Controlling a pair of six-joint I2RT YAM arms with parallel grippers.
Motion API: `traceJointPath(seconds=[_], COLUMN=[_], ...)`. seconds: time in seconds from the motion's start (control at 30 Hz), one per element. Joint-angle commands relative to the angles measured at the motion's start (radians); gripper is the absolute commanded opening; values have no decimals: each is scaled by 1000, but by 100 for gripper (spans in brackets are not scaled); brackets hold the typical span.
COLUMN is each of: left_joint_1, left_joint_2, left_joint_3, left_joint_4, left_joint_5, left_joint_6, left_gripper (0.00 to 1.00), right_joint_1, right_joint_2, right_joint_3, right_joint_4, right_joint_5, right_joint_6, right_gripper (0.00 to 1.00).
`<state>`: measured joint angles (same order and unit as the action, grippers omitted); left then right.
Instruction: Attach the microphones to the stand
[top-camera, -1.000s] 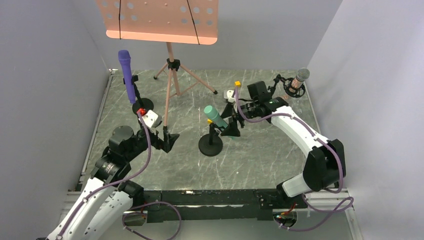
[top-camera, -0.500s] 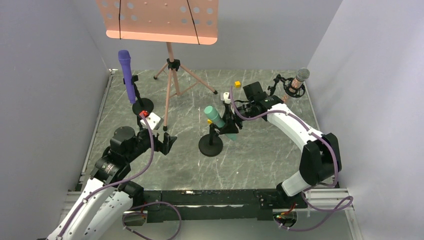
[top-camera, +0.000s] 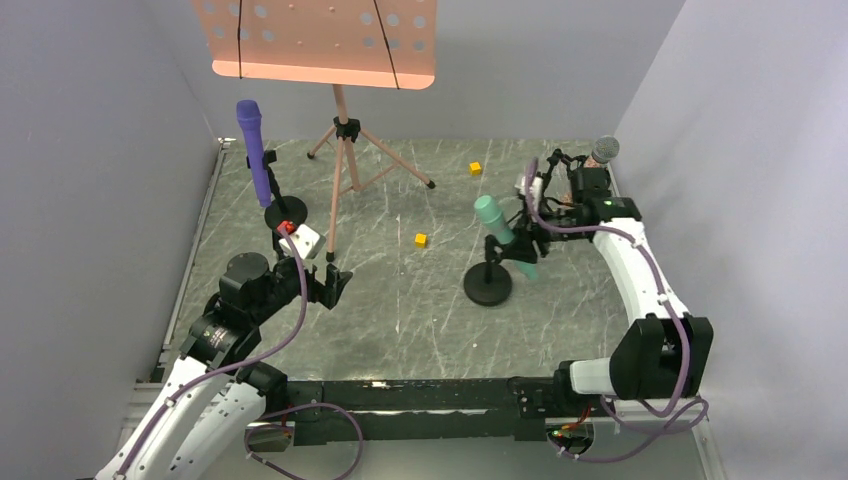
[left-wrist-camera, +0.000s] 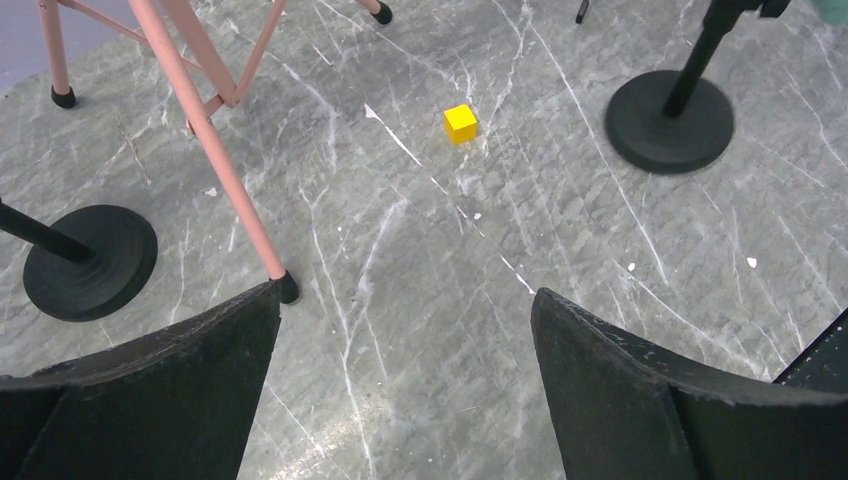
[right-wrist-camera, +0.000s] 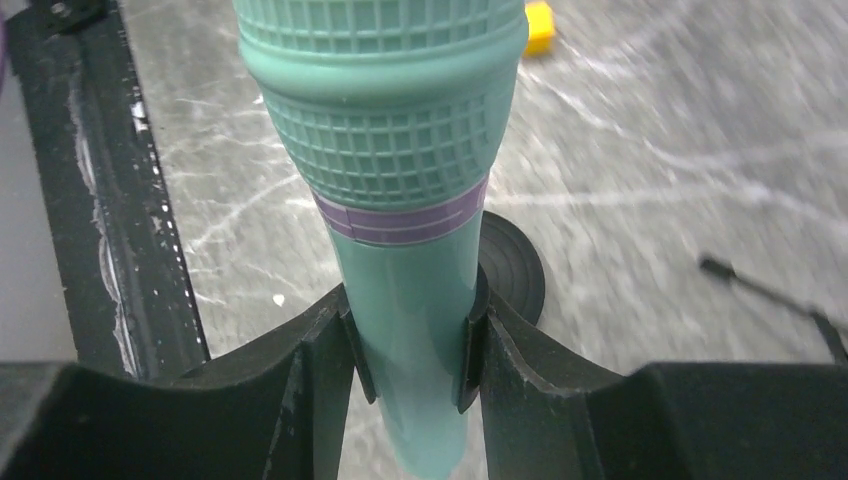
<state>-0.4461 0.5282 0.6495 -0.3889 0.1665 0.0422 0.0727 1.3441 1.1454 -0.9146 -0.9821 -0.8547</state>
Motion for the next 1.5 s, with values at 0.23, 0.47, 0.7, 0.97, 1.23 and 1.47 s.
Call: traceJointPath(seconds=[0.23, 0.47, 0.7, 0.97, 1.23, 1.47], left_joint_1=[9, 10, 11, 10, 11, 11], left_joint_2=[-3, -11, -1, -2, -18, -29], left_joint_3=[13, 12, 12, 12, 9, 6], left_joint_4=[6, 8, 6, 10, 10, 16], left_joint_5=[13, 5, 5, 5, 5, 5], left_joint_6=[15, 13, 13, 10, 8, 0], left_gripper=[99, 99, 99, 99, 99, 99], right_joint_1=[-628, -797, -812, -864, -873, -873], right_joint_2=[-2, 68, 72, -7, -58, -149], right_joint_3=[145, 162, 93, 104, 200, 339], right_joint_4=[-182, -78, -68, -22, -33, 49], right_joint_5=[8, 26, 22, 32, 31, 26], right_joint_6=[-175, -151, -175, -136, -82, 53], right_gripper=[16, 19, 36, 74, 83, 100])
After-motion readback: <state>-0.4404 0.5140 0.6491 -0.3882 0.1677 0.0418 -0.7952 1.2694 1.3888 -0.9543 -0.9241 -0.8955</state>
